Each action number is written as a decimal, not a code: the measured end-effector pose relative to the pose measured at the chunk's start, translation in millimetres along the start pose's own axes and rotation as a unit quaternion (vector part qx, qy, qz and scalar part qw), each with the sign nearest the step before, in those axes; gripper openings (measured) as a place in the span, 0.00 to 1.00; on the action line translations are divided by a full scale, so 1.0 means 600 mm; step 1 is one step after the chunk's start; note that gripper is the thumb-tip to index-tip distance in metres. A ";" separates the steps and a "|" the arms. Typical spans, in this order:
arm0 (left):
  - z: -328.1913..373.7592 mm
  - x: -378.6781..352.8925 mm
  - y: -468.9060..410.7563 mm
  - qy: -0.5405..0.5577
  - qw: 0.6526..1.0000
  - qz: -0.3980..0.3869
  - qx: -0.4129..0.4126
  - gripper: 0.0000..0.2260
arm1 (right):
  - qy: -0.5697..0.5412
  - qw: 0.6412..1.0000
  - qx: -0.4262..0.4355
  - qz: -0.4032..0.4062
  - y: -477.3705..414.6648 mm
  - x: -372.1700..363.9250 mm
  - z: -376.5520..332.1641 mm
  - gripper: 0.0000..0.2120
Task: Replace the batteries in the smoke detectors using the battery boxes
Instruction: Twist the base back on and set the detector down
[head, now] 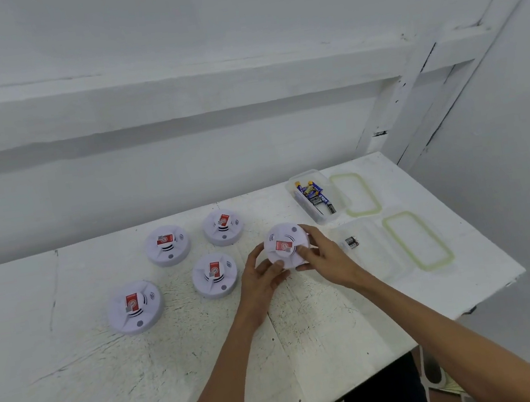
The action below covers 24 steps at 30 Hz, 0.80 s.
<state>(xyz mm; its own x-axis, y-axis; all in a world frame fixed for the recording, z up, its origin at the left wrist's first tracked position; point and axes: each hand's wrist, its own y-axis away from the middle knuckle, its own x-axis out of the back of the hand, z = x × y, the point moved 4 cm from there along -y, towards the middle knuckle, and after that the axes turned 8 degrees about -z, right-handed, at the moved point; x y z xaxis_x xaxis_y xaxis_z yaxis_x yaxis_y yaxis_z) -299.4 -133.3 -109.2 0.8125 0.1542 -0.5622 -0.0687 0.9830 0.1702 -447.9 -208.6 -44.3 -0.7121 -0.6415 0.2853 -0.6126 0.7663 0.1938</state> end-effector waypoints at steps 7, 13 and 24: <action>-0.007 0.008 -0.003 0.003 0.999 0.019 0.026 0.13 | -0.113 0.988 -0.057 0.095 0.001 -0.005 0.026 0.14; -0.011 0.006 -0.006 -0.016 0.999 0.018 0.032 0.18 | -0.119 0.990 -0.056 0.059 -0.008 -0.018 0.030 0.12; -0.011 0.007 -0.007 -0.055 0.998 -0.015 0.034 0.22 | -0.217 0.957 -0.169 0.096 -0.039 -0.012 0.057 0.29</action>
<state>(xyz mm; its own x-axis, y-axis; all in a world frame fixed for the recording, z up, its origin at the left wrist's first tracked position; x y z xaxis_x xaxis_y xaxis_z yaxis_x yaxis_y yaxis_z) -299.6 -135.9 -117.8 0.8728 0.1098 -0.4756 -0.0079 0.9774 0.2113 -440.2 -223.1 -82.8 -0.9208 -0.3861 -0.0563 -0.3622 0.7923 0.4909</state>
